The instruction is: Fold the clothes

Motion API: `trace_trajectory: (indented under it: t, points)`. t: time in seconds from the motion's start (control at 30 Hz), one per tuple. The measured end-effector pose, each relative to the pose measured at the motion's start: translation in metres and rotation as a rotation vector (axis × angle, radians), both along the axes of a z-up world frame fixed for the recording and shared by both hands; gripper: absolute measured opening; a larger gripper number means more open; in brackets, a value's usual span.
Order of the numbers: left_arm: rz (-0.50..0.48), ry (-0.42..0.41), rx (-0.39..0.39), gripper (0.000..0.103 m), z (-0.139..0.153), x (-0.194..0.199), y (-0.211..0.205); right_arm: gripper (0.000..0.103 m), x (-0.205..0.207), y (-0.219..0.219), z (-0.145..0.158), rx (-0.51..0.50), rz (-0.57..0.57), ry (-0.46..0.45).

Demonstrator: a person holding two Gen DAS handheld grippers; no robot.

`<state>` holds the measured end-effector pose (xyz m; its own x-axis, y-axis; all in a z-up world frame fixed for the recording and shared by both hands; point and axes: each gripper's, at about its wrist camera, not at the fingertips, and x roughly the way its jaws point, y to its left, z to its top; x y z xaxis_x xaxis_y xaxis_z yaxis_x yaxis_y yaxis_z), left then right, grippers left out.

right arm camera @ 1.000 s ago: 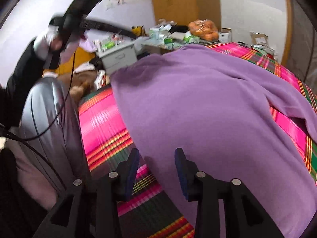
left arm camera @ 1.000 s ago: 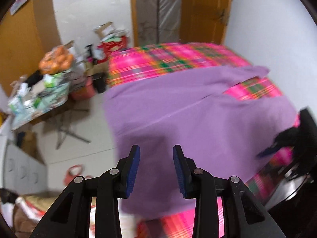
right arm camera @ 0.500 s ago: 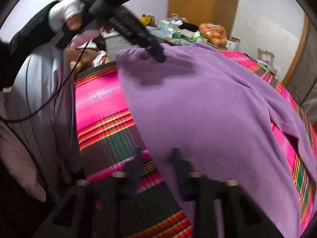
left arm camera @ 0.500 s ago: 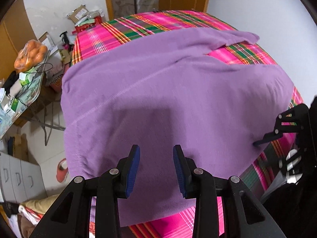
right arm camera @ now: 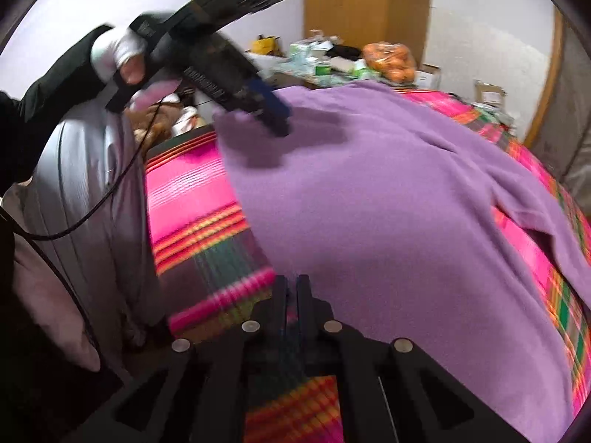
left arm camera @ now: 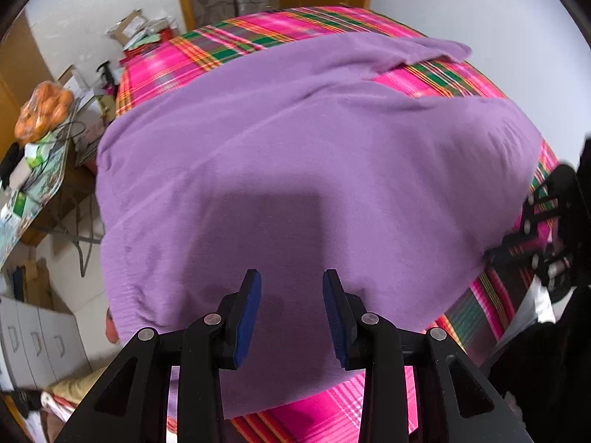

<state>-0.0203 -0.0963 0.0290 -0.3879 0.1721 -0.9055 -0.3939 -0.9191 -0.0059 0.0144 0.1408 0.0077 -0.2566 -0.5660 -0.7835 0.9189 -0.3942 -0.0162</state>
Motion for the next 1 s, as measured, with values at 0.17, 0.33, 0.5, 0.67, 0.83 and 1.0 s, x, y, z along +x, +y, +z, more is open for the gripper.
trace_trajectory:
  t: [0.17, 0.33, 0.5, 0.67, 0.83, 1.0]
  points:
    - [-0.05, -0.008, -0.026, 0.036, -0.005, 0.005, 0.012, 0.012, -0.028, 0.077, 0.007, 0.008, -0.3, 0.02]
    - [-0.066, -0.017, -0.039, 0.036, -0.007, 0.006, 0.017, 0.023, -0.047, 0.166, -0.003, 0.048, -0.592, -0.076]
    - [-0.085, -0.02, -0.043, 0.036, -0.008, 0.007, 0.021, 0.023, -0.044, 0.176, 0.007, 0.175, -0.579, -0.058]
    - [-0.1, -0.005, -0.035, 0.036, -0.003, 0.008, 0.027, 0.023, -0.074, 0.163, 0.017, 0.015, -0.699, -0.031]
    - [-0.09, -0.005, -0.038, 0.036, -0.003, 0.008, 0.024, 0.023, -0.116, 0.125, 0.01, -0.096, -0.703, -0.105]
    - [-0.063, 0.007, -0.031, 0.036, -0.001, 0.003, 0.019, 0.023, -0.143, 0.075, 0.003, -0.146, -0.622, -0.168]
